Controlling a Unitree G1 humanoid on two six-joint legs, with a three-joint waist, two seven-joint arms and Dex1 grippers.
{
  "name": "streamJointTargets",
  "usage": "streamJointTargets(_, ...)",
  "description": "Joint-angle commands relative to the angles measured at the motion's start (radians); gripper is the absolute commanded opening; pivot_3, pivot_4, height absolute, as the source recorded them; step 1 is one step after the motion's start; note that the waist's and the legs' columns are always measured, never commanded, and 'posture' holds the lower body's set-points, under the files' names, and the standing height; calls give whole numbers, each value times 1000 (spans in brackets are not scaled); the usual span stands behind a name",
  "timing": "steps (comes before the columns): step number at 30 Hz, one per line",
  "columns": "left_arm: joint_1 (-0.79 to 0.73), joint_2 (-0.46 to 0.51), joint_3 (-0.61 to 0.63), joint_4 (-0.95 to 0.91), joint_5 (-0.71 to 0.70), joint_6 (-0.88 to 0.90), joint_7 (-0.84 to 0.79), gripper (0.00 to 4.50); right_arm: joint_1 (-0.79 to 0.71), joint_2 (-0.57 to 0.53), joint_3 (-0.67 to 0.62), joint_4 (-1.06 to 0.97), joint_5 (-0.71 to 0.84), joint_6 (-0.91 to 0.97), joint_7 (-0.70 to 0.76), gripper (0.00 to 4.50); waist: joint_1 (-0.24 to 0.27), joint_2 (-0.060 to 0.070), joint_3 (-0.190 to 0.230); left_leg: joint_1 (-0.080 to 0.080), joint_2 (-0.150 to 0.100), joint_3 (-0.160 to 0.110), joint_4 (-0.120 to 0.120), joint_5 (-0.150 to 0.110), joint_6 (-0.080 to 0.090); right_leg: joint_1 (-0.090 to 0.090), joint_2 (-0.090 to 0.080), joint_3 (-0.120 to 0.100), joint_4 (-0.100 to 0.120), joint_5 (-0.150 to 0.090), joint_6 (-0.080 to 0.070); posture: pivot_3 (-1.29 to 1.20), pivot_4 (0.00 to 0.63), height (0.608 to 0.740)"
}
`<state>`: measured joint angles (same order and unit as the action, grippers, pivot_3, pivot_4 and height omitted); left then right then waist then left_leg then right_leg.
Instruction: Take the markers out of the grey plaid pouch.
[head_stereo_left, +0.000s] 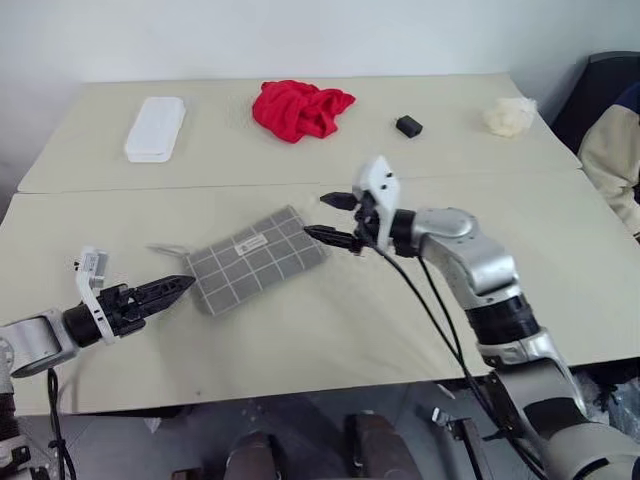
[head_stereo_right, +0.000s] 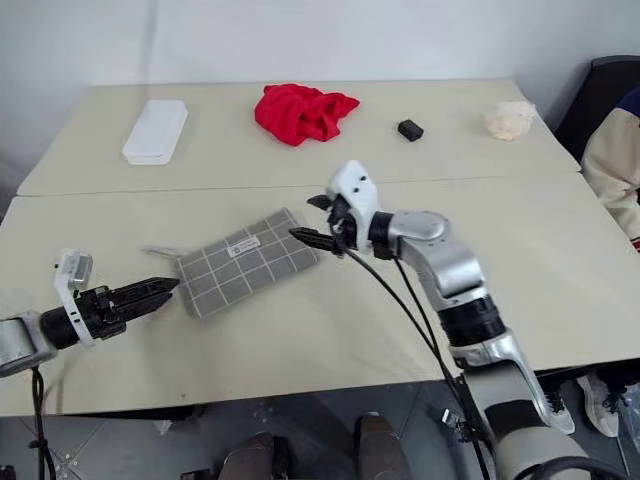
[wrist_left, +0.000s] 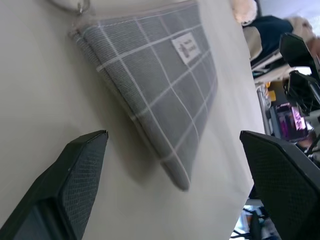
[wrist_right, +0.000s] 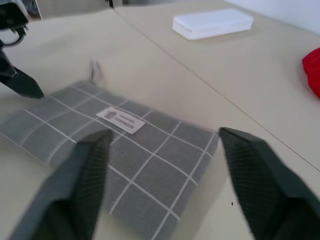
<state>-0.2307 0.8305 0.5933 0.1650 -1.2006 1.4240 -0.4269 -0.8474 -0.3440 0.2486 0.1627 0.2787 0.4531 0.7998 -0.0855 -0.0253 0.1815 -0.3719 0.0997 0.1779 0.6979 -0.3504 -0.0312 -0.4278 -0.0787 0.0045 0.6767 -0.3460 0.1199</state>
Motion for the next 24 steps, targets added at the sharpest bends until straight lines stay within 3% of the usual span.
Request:
streamJointTargets(1, -18, -6, 46, 20, -3, 60, 66, 4500, -57, 43, 24, 111, -94, -68, -51, 2215, -7, 0, 0, 0, 0, 0, 0, 0, 0, 0, 0, 0, 0, 0, 0, 0, 150, 740)
streamJointTargets(7, -58, -32, 54, 32, 36, 100, 141, 4500, -100, 115, 61, 306, -217, -194, -97, 173, -26, 0, 0, 1, 0, -1, 0, 1, -1, 0, 0, 0, 1, 0, 0, 0, 150, 740)
streamJointTargets(8, -65, -37, 57, 35, 43, 106, 152, 4500, -98, 126, 64, 313, -220, -201, -87, 27, -26, 0, 0, 1, 0, -1, 0, 1, -1, 1, 0, 0, 2, 0, 0, 0, 150, 740)
streamJointTargets(14, -104, -53, 83, 58, 89, 143, 220, 4500, -60, 190, 88, 315, -237, -212, -26, 27, -28, 0, 0, 2, 0, -2, 1, 2, -3, 1, 0, 0, 3, 0, 0, 0, 150, 740)
streamJointTargets(24, -88, -12, 72, 82, 157, 144, 182, 4500, -77, 226, 97, 463, -301, -236, -19, 27, -54, 0, 0, 5, 0, -2, 0, 4, -5, 2, 0, 0, 4, -1, -1, 0, 150, 740)
